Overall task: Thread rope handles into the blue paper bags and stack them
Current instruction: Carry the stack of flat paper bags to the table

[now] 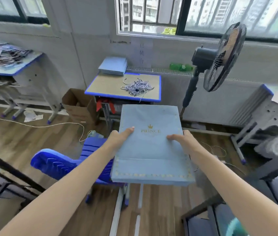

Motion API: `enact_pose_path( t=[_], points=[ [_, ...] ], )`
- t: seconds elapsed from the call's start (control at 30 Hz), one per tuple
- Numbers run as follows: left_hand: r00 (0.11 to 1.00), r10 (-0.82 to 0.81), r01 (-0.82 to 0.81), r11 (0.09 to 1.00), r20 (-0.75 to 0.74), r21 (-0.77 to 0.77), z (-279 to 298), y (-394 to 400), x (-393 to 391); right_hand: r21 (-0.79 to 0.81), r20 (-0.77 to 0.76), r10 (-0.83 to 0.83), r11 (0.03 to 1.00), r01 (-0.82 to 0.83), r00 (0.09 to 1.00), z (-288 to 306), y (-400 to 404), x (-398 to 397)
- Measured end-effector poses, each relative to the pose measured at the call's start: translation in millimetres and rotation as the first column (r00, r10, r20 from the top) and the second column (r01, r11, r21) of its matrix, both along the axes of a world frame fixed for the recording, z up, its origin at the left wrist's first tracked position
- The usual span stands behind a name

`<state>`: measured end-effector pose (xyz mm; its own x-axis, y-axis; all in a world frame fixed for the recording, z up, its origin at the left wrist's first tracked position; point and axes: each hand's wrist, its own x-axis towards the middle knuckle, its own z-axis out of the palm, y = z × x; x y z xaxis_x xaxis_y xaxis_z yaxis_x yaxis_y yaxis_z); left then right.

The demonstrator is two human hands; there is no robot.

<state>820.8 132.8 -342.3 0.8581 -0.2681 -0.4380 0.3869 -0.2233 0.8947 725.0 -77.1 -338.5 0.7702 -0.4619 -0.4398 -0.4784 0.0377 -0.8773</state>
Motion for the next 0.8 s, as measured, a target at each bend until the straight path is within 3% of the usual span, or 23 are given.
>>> enact_pose_path(
  t=[0.3, 0.53, 0.8],
  points=[
    [0.999, -0.047, 0.047, 0.999, 0.009, -0.024, -4, -108, 110, 0.002, -0.023, -0.014, 1.000, 0.014, 1.000, -4, -106, 101],
    [0.999, 0.043, -0.043, 0.999, -0.002, -0.034, 0, -174, 187, 0.061, -0.012, 0.052, 0.997, -0.051, 0.999, 3, -178, 196],
    [0.977, 0.214, -0.214, 0.977, -0.011, 0.005, 4, -191, 281, 0.064, -0.011, 0.203, 0.977, -0.202, 0.979, 2, -203, 318]
  ],
)
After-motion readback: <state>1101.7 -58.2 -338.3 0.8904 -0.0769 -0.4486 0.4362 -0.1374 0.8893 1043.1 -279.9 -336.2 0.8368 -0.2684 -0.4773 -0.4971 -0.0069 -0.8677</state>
